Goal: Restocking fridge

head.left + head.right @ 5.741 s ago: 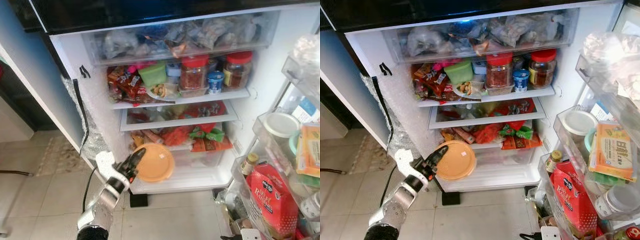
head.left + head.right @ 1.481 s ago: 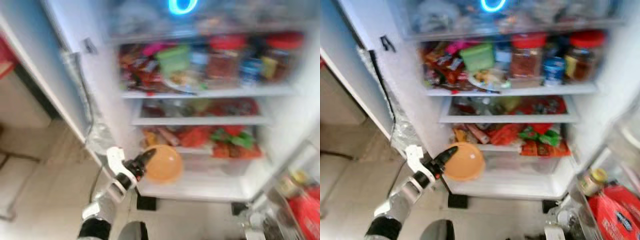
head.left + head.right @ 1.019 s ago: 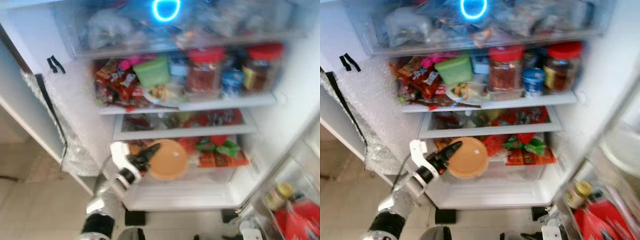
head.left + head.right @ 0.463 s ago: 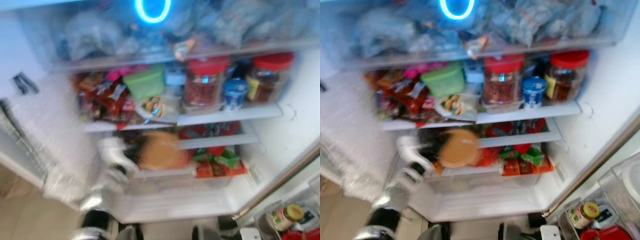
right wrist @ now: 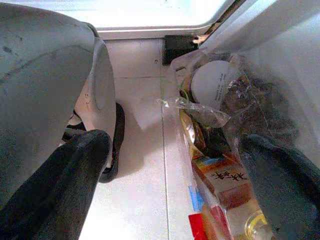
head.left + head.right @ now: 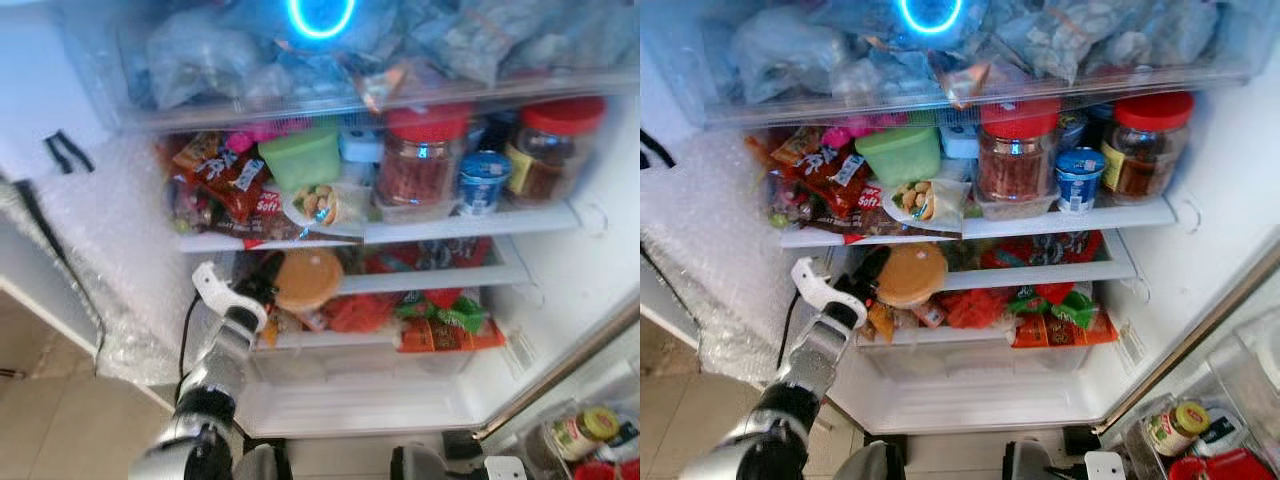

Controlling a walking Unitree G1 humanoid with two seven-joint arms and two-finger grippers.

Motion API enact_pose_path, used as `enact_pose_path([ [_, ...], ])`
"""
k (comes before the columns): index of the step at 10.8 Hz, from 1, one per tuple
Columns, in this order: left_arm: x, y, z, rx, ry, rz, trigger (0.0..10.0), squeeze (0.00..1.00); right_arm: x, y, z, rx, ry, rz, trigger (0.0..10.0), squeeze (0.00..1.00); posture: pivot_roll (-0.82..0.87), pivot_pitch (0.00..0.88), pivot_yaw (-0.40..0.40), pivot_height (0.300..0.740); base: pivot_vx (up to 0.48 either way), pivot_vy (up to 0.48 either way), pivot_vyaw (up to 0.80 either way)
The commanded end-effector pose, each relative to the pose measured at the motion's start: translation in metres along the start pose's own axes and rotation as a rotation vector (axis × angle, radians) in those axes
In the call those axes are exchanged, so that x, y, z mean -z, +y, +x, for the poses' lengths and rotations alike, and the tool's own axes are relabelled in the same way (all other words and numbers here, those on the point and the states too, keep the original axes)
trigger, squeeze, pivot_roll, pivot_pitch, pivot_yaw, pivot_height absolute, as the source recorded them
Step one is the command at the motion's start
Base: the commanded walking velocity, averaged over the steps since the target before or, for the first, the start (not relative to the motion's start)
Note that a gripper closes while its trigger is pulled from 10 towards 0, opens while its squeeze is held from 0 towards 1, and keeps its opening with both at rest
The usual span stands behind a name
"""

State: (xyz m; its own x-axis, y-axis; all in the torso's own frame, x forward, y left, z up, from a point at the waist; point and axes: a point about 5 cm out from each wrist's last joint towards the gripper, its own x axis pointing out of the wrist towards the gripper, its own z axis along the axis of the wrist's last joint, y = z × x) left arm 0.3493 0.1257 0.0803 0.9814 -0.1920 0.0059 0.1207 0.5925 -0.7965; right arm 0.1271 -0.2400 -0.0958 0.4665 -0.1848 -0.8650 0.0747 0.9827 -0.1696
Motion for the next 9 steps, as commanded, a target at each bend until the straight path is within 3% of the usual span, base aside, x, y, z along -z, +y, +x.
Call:
enact_pose_path([
  [1, -0.006, -0.007, 0.008, -0.016, -0.030, 0.004, 10.0, 0.00, -0.003, 0.009, 0.001, -0.032, -0.014, 0.007, 10.0, 0.00, -0.14, 0.050, 0.092, 0.650, 0.000, 0.000, 0.00],
  [3, 0.003, -0.022, 0.020, -0.005, 0.026, -0.001, 10.0, 0.00, -0.002, 0.009, 0.001, -0.032, -0.014, 0.009, 10.0, 0.00, -0.15, 0.051, 0.096, 0.650, 0.000, 0.000, 0.00],
  [4, 0.018, -0.035, 0.023, 0.032, 0.117, 0.061, 10.0, 0.00, -0.002, 0.009, 0.000, -0.033, -0.014, 0.009, 10.0, 0.00, -0.15, 0.056, 0.098, 0.650, 0.000, 0.000, 0.00],
  [5, 0.025, -0.040, 0.025, 0.031, 0.144, 0.055, 10.0, 0.00, 0.000, 0.009, 0.000, -0.033, -0.013, 0.009, 10.0, 0.00, -0.15, 0.065, 0.101, 0.650, 0.000, 0.000, 0.00],
  [9, 0.013, -0.033, 0.027, -0.093, 0.018, -0.013, 10.0, 0.00, 0.009, 0.010, -0.002, -0.030, -0.002, 0.017, 10.0, 0.00, -0.17, 0.103, 0.099, 0.650, 0.000, 0.000, 0.00],
])
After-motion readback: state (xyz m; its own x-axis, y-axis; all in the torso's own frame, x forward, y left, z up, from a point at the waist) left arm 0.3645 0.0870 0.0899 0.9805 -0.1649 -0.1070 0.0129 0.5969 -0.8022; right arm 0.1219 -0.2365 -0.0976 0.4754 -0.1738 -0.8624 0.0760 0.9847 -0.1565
